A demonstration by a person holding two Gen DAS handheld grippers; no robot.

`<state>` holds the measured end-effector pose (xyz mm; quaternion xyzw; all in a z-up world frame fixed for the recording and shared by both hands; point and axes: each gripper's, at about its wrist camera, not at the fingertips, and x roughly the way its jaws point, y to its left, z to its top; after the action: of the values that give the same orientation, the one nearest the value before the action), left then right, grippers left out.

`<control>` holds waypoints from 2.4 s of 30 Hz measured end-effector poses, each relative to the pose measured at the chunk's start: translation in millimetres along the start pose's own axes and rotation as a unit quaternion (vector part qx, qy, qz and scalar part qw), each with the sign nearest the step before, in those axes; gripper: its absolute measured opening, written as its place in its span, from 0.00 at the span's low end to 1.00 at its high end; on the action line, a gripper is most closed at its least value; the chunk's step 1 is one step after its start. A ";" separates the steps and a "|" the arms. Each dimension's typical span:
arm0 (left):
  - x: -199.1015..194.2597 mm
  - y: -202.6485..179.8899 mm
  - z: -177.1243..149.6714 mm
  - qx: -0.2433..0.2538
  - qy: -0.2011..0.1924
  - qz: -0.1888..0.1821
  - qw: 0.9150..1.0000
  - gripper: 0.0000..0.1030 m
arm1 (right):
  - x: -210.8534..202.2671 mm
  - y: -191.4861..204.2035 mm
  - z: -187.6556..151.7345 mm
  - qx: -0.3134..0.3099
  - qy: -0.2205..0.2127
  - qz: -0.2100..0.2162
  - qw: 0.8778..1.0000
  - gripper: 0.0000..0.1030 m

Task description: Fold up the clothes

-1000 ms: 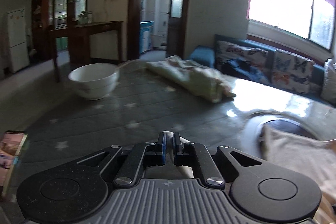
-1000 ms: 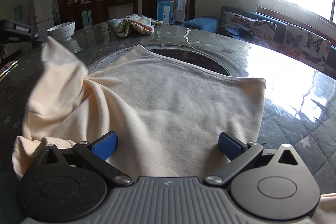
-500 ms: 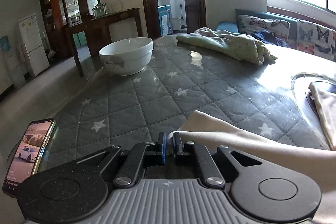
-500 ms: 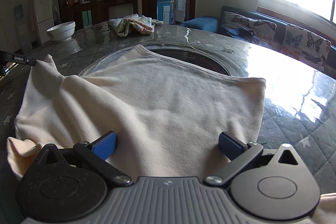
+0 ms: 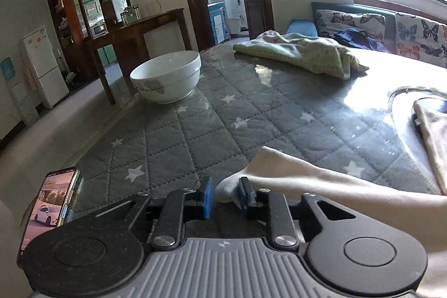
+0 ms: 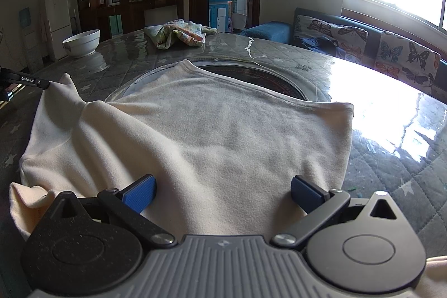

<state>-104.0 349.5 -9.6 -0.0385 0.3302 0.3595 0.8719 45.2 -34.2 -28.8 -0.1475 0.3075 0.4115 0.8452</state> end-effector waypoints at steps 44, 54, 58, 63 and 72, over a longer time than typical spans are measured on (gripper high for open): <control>-96.7 -149.5 -60.7 0.157 -0.014 -0.226 0.961 0.26 | -0.6 2.2 -0.2 -0.003 0.001 -0.002 1.000 1.00; -121.3 -130.4 -79.9 0.164 -0.013 -0.226 0.960 0.27 | -33.0 31.2 1.8 -0.054 -0.001 0.027 0.998 1.00; -127.1 -125.3 -79.7 0.168 -0.010 -0.226 0.959 0.33 | -42.7 51.6 -14.1 -0.095 0.012 0.054 0.994 1.00; -144.2 -123.2 -70.7 0.171 -0.014 -0.249 0.953 0.36 | -63.8 63.7 -23.4 -0.130 -0.006 0.062 0.990 1.00; -175.5 -146.3 -79.1 0.235 -0.021 -0.365 0.900 0.36 | -87.1 51.9 -16.8 -0.078 0.036 0.109 0.990 0.72</control>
<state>-143.8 111.8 9.8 0.0577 0.3495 -0.0716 0.9324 -43.4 -63.2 14.4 -0.1936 0.3188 0.5179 0.7698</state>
